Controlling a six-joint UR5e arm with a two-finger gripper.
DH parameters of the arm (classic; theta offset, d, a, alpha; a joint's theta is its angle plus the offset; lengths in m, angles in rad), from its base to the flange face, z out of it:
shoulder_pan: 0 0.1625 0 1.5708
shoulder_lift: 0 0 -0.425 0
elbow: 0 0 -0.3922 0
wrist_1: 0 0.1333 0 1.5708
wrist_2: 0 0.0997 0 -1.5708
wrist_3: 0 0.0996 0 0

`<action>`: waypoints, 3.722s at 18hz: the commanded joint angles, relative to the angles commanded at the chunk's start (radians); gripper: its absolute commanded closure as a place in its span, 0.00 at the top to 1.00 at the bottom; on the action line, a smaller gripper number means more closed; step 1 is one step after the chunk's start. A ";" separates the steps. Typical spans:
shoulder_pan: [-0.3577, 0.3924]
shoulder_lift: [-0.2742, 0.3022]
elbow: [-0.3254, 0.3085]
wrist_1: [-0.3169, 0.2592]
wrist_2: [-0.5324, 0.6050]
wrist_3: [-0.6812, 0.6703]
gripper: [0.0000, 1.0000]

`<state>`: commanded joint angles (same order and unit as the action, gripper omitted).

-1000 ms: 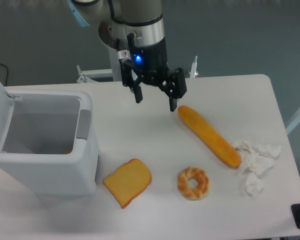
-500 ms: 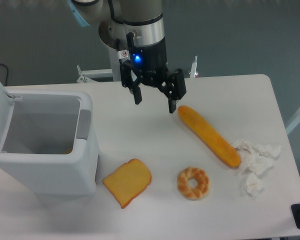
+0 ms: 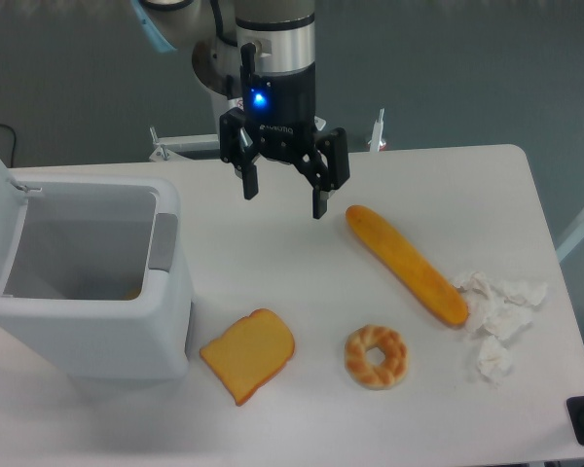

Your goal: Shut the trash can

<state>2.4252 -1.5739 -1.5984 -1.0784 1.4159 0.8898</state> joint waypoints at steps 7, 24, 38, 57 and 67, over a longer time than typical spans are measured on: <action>-0.003 -0.014 0.021 0.000 0.000 -0.023 1.00; -0.173 -0.055 0.143 0.000 -0.009 -0.520 1.00; -0.222 0.018 0.158 0.000 -0.369 -0.775 1.00; -0.279 0.069 0.136 0.000 -0.824 -0.769 1.00; -0.380 -0.009 0.146 0.043 -0.862 -0.766 1.00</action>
<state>2.0449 -1.5831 -1.4527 -1.0355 0.5538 0.1242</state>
